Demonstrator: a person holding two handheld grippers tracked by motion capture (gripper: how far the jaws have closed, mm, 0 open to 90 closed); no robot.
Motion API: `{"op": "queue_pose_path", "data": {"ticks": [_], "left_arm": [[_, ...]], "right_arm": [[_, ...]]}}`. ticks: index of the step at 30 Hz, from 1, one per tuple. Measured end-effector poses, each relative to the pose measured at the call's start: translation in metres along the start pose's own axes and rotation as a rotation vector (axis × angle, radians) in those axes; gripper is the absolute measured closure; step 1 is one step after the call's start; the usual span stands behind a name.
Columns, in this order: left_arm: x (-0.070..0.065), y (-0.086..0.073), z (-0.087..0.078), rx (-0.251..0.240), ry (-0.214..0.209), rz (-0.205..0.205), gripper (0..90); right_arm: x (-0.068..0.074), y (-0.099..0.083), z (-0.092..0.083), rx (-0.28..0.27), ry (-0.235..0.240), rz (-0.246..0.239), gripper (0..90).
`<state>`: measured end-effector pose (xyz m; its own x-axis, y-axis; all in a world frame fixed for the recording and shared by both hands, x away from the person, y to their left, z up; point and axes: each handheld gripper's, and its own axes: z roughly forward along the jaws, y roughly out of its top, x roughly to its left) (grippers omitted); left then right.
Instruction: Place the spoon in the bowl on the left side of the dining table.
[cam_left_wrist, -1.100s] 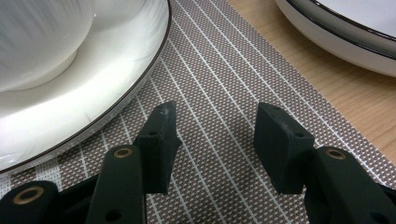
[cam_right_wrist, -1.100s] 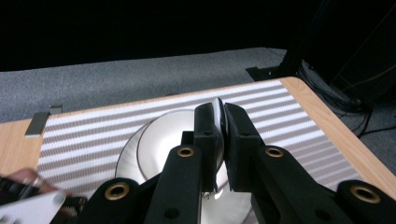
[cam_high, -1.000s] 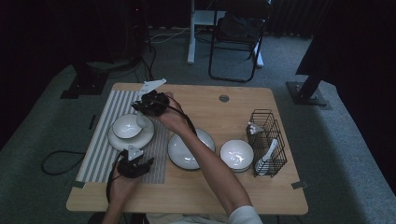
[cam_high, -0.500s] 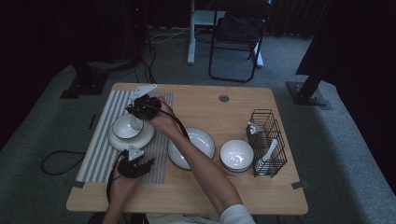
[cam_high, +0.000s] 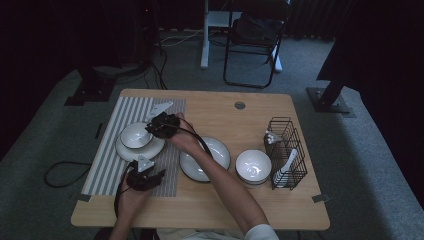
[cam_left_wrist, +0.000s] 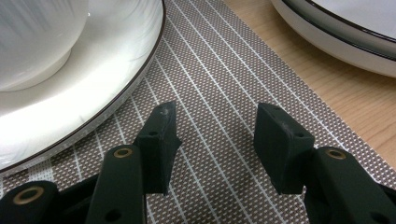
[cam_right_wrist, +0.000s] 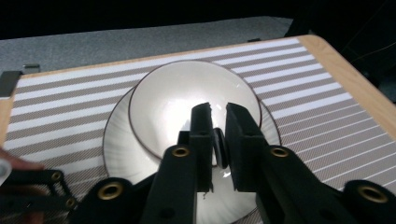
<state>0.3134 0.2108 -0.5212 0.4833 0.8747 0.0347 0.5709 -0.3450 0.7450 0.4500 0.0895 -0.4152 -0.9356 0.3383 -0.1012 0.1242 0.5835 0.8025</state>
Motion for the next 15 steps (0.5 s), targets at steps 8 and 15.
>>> {"op": "queue_pose_path", "data": {"ticks": [8,15], "left_arm": [[0.0,0.0,0.0,0.0,0.0,-0.001,50.6],[0.0,0.0,0.0,0.0,0.0,-0.003,50.6]], "right_arm": [[0.002,-0.011,-0.009,0.024,0.004,0.012,78.1],[0.005,-0.02,-0.015,0.033,0.018,0.009,75.4]]}}
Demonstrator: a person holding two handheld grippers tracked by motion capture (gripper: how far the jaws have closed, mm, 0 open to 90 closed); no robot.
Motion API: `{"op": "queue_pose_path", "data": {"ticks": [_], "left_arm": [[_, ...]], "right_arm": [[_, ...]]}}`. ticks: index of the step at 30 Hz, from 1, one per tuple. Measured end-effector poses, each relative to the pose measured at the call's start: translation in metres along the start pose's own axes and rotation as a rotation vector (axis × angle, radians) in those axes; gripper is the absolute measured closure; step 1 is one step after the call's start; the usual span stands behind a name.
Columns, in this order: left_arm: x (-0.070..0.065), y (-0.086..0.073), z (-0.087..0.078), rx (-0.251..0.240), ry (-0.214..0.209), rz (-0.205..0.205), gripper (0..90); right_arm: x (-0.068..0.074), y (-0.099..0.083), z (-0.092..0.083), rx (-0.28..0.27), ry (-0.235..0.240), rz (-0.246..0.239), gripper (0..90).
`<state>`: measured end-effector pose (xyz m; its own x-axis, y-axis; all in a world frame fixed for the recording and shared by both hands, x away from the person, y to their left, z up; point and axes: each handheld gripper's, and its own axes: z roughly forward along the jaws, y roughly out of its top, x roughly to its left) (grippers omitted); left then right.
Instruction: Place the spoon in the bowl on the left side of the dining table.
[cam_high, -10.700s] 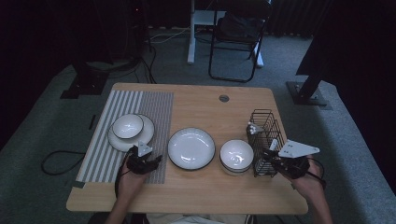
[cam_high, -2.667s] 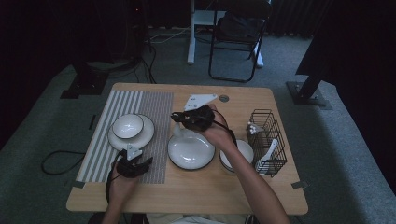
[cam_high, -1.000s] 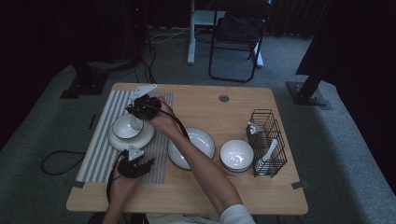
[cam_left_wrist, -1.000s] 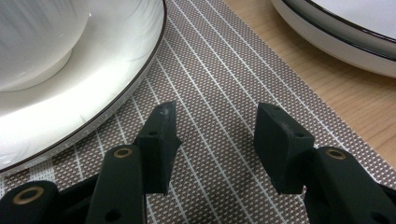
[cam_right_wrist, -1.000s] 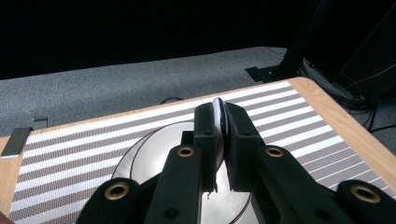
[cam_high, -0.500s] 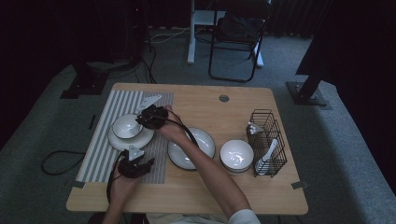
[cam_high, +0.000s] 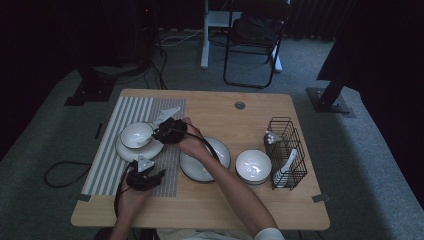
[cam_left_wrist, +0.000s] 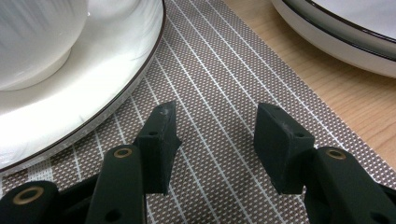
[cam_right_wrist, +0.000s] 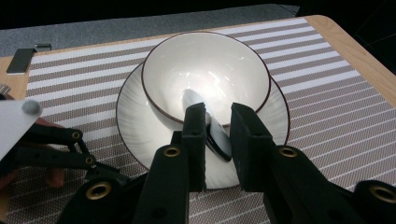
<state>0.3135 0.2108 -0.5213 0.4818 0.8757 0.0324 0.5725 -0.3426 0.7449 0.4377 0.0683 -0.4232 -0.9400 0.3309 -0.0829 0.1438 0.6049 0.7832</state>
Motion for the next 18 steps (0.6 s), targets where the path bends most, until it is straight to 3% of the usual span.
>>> {"op": "queue_pose_path", "data": {"ticks": [7,11,18], "left_arm": [[0.0,0.0,0.0,0.0,-0.002,-0.001,50.6],[0.0,0.0,0.0,-0.001,-0.002,-0.004,50.6],[0.001,0.0,0.0,-0.001,-0.005,-0.008,50.5]], "right_arm": [[0.003,-0.003,-0.005,0.005,0.004,0.0,72.6],[0.01,-0.001,-0.006,0.016,0.003,-0.032,72.1],[0.013,0.0,-0.016,0.001,0.001,-0.027,68.7]]}}
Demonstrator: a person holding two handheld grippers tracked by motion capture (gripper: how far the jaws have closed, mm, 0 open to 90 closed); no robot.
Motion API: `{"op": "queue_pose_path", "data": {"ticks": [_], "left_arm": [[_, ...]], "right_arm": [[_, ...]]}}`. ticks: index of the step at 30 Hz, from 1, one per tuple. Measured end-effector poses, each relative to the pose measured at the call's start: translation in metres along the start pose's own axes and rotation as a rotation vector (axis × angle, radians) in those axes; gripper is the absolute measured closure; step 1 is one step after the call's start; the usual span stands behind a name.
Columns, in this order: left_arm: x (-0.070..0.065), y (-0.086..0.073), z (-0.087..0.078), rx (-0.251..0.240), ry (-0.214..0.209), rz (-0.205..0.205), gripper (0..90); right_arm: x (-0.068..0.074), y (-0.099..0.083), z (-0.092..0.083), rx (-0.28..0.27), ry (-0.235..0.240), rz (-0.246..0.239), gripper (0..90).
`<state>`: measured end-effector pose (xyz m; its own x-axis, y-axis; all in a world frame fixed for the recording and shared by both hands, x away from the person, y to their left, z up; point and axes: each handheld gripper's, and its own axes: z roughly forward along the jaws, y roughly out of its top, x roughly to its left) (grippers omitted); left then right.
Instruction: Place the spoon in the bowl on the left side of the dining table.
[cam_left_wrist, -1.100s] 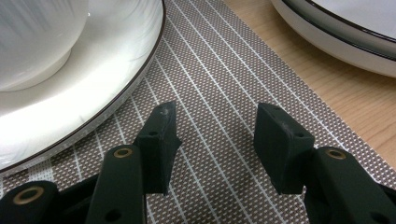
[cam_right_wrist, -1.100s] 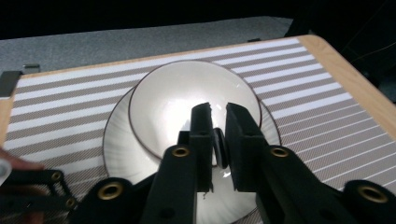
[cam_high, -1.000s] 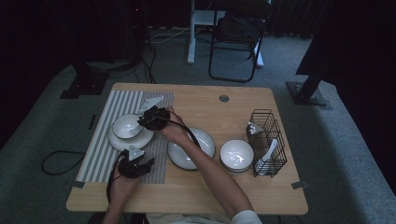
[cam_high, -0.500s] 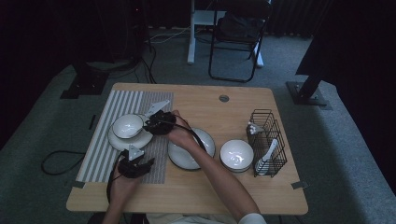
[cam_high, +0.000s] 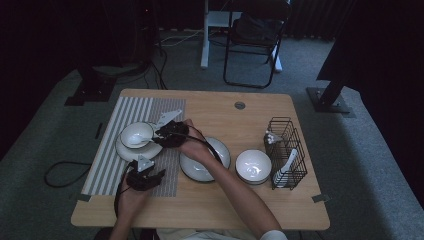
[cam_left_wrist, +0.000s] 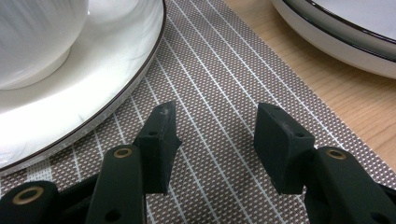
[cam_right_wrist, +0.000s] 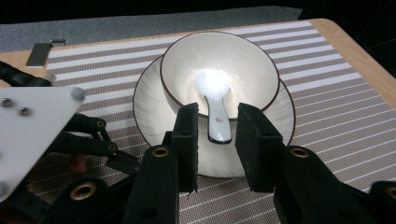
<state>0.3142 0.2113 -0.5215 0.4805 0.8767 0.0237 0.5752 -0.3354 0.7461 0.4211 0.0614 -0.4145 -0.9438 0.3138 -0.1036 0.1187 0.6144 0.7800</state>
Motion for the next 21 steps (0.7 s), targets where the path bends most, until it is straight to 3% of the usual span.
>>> {"op": "queue_pose_path", "data": {"ticks": [21], "left_arm": [[0.0,0.0,0.0,0.003,-0.004,-0.01,50.2]], "right_arm": [[0.012,-0.017,-0.054,-0.053,-0.009,0.088,57.4]]}}
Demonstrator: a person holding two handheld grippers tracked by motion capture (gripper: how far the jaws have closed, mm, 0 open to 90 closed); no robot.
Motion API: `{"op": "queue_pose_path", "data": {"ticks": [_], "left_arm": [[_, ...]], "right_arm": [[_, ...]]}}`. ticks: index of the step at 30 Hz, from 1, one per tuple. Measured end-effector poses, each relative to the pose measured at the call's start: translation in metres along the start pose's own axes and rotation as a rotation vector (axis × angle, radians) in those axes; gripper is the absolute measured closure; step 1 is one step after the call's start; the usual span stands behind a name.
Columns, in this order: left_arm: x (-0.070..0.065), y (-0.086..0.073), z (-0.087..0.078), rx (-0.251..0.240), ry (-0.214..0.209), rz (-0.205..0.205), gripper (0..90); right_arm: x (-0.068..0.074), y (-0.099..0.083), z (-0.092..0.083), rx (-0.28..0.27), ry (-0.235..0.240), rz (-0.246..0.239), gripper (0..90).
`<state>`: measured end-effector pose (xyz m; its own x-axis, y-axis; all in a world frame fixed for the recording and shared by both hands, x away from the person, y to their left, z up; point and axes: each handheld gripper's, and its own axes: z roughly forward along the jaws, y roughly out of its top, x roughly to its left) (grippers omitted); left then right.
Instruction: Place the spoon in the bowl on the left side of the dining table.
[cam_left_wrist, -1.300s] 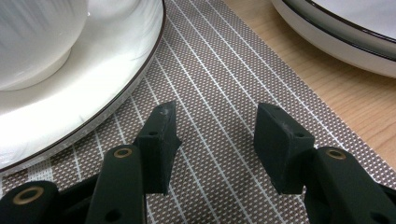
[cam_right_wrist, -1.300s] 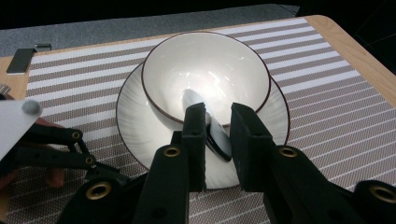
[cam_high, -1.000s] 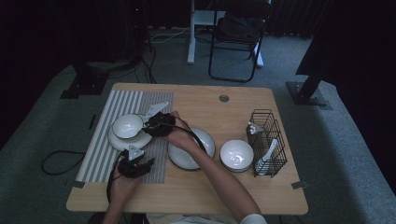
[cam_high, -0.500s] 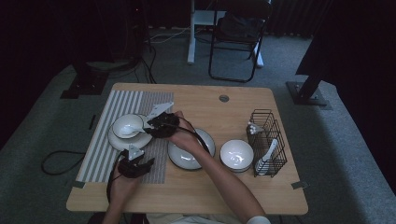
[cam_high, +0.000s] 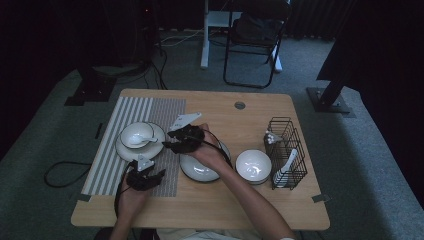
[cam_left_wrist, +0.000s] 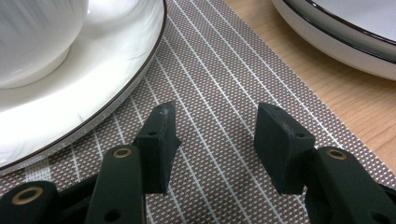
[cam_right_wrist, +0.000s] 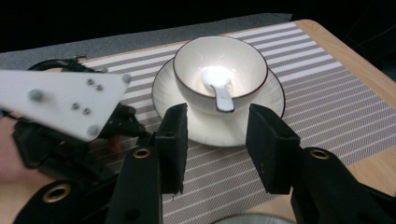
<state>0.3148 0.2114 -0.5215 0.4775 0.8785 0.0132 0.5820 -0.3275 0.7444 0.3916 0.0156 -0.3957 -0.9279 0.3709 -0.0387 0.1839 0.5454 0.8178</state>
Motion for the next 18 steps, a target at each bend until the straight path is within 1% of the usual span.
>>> {"op": "queue_pose_path", "data": {"ticks": [3,5,6,9,10,11,12,16,18], "left_arm": [[0.0,0.0,0.0,-0.001,-0.001,-0.004,49.9],[0.0,0.0,0.0,-0.002,-0.001,-0.005,49.8],[0.0,0.0,0.0,-0.002,-0.001,-0.007,49.8],[0.0,0.0,0.0,-0.003,-0.001,-0.007,49.7],[0.0,0.0,0.0,-0.003,-0.001,-0.007,49.7],[0.0,0.0,0.0,-0.002,-0.001,-0.007,49.7],[0.0,0.0,0.0,-0.001,-0.001,-0.007,49.7],[0.0,0.0,0.0,0.0,-0.002,-0.008,49.6],[0.0,0.0,0.0,-0.001,-0.001,-0.007,49.7]], "right_arm": [[0.003,-0.005,-0.007,-0.005,-0.005,0.004,54.2],[0.004,-0.006,-0.009,-0.004,-0.005,0.004,54.0],[0.006,-0.009,-0.012,-0.007,-0.004,0.009,53.3],[0.008,-0.013,-0.016,-0.007,-0.004,0.019,52.9],[0.01,-0.017,-0.019,-0.011,-0.002,0.026,52.4],[0.01,-0.017,-0.019,-0.011,-0.002,0.026,52.4],[0.012,-0.022,-0.021,-0.016,-0.001,0.046,52.3],[0.015,-0.028,-0.023,-0.019,0.001,0.056,51.9],[0.018,-0.033,-0.025,-0.015,-0.004,0.064,51.6]]}}
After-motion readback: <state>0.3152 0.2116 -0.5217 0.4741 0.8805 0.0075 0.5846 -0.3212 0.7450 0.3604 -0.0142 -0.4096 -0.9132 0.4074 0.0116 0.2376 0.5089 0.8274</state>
